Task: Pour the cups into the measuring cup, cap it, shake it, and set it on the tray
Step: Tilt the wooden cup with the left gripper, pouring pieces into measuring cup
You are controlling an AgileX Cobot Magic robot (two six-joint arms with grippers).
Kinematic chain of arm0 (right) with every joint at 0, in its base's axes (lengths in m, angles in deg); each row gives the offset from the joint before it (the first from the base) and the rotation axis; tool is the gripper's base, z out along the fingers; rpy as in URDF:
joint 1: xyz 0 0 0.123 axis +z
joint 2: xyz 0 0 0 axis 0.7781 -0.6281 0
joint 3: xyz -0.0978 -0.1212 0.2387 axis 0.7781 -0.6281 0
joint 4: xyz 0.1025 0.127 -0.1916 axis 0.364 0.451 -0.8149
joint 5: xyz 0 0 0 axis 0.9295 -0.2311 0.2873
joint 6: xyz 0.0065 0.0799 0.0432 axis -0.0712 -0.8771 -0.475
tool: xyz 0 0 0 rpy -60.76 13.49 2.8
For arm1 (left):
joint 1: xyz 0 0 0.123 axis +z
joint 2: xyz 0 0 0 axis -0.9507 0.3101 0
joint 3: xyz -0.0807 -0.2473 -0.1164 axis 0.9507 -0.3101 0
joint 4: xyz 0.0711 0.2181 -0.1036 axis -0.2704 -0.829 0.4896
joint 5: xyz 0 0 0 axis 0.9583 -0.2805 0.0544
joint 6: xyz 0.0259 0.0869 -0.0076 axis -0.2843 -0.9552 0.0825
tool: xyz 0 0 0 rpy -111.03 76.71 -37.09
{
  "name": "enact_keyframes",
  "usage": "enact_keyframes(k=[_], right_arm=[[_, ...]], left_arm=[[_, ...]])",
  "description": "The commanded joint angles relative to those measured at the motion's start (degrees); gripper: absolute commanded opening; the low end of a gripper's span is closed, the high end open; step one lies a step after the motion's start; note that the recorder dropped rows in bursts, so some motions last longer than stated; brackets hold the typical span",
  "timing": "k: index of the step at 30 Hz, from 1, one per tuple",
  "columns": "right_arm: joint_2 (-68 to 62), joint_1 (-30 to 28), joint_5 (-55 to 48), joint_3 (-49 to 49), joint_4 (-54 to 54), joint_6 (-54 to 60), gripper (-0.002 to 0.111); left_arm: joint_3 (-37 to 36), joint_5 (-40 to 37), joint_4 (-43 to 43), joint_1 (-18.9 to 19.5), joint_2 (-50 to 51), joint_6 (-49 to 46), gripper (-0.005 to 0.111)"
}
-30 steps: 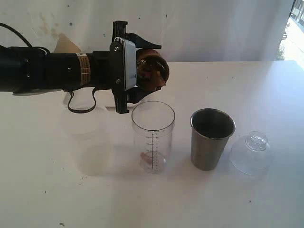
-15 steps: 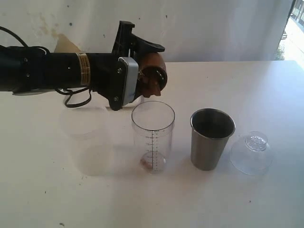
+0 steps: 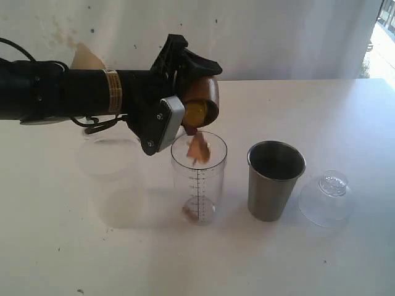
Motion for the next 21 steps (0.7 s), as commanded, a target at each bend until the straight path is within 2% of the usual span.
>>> enact_keyframes(k=[1,7,13,21], right_arm=[[0.23,0.07,0.37,-0.37,-0.32,-0.03,0.000],[0.23,0.07,0.37,-0.37,-0.32,-0.03,0.000],[0.23,0.07,0.37,-0.37,-0.32,-0.03,0.000],[0.23,0.07,0.37,-0.37,-0.32,-0.03,0.000]], left_arm=[[0.35,0.68,0.86,-0.15,-0.85,-2.54,0.000],[0.35,0.77,0.75,-0.15,-0.85,-8.87,0.000],[0.35,5.27,0.58,-0.15,-0.85,-10.78,0.000],[0.35,5.72,-0.36,-0.15,-0.94,-16.43,0.000]])
